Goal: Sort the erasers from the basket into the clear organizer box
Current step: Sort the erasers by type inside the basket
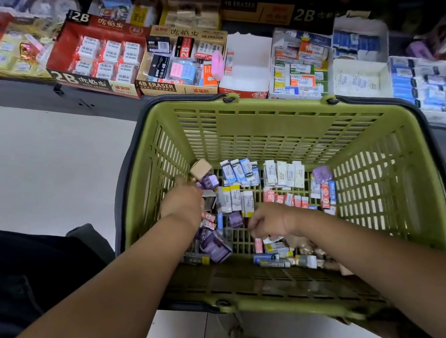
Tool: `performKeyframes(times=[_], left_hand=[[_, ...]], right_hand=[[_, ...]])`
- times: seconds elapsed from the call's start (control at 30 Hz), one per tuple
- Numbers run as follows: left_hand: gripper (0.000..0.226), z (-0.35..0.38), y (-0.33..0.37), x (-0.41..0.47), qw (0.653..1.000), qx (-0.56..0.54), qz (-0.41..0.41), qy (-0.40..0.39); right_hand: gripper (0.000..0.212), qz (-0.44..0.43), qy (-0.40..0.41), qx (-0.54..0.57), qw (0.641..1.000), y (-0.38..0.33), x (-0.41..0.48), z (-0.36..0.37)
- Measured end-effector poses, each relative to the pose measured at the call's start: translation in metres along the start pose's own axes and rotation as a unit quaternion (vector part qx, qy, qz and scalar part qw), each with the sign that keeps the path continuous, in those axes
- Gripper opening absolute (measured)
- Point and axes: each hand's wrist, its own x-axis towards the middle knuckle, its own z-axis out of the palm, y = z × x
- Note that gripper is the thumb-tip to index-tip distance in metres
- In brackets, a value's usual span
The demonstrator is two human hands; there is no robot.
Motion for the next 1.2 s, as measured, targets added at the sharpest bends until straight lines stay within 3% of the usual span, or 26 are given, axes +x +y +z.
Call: performKeyframes(times=[0.13,0.27,0.37,0.43,0.5,0.63,0.77,0.83,0.93,1.1,1.2], left_hand=[[0.052,0.0,0.004,-0.004,0.999,0.015,0.009,0.032],[0.045,0.001,0.023,-0.01,0.973,0.028,0.179,0.144],[0.032,0.016,0.035,-0.017,0.955,0.056,0.289,0.045],[0.04,0.026,0.031,-0.021,0.953,0.115,0.277,-0.043],[0.047,0.031,0.025,-0.021,0.954,0.147,0.247,-0.083],[0.068,0.034,0.021,-0.027,0.954,0.132,0.193,-0.19],[0.078,0.04,0.009,-0.026,0.955,0.092,0.171,-0.223],[0.081,0.042,0.008,-0.023,0.962,0.08,0.147,-0.217],[0.087,0.048,0.008,-0.015,0.98,0.019,0.088,-0.177],[0.051,0.046,-0.002,0.0,0.985,-0.034,0.123,-0.12],[0.049,0.051,0.0,0.005,0.986,-0.12,0.088,-0.076]], right_hand=[[0.042,-0.011,-0.027,-0.086,0.996,0.025,-0.009,0.006],[0.056,-0.021,-0.032,-0.112,0.993,0.03,-0.01,0.013],[0.058,-0.033,-0.023,-0.196,0.98,0.027,-0.006,0.028],[0.057,-0.038,-0.017,-0.237,0.971,0.024,-0.001,0.037],[0.057,-0.028,-0.021,-0.25,0.968,0.023,0.003,0.042],[0.057,-0.007,-0.021,-0.262,0.965,0.02,0.008,0.047],[0.05,-0.034,-0.027,-0.16,0.986,0.017,0.0,0.038],[0.031,-0.054,-0.03,-0.011,0.998,0.021,-0.008,0.023],[0.027,-0.032,0.002,0.174,0.984,0.027,-0.023,-0.013],[0.024,0.008,0.129,0.302,0.944,0.058,-0.034,-0.061],[0.025,0.052,0.177,0.306,0.934,0.071,-0.03,-0.062]])
